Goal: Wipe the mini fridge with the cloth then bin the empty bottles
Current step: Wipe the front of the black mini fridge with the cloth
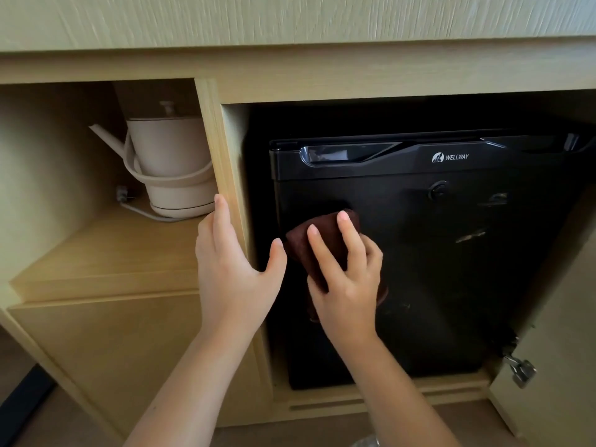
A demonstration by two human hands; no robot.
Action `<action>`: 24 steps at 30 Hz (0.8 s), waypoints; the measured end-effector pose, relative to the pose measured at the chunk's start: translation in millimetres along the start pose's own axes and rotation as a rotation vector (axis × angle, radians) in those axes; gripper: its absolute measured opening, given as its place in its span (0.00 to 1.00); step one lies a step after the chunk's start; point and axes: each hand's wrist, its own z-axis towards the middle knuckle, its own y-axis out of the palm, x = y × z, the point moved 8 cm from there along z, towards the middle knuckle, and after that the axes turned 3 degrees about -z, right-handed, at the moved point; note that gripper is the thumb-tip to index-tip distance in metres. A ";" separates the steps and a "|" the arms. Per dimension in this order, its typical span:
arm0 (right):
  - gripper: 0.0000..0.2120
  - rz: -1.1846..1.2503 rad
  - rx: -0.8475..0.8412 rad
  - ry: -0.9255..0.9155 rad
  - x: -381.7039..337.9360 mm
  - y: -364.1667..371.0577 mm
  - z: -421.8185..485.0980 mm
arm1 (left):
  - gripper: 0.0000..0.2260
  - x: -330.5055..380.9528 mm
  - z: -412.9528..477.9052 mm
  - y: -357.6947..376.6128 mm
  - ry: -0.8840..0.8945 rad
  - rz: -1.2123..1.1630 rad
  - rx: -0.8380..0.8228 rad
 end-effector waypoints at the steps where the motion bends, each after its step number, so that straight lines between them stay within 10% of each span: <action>1: 0.22 0.008 -0.001 -0.018 4.8 -2.5 0.9 | 0.37 -0.6 -0.1 -0.8 -0.011 -0.025 0.008; 9: 0.29 0.006 0.208 0.450 99.1 -53.3 11.2 | 0.35 -6.1 0.7 -0.9 -0.033 -0.119 0.002; 24: 0.27 -0.056 -0.039 -0.020 47.9 -17.4 -24.8 | 0.31 -4.7 0.6 -1.7 -0.053 -0.137 0.094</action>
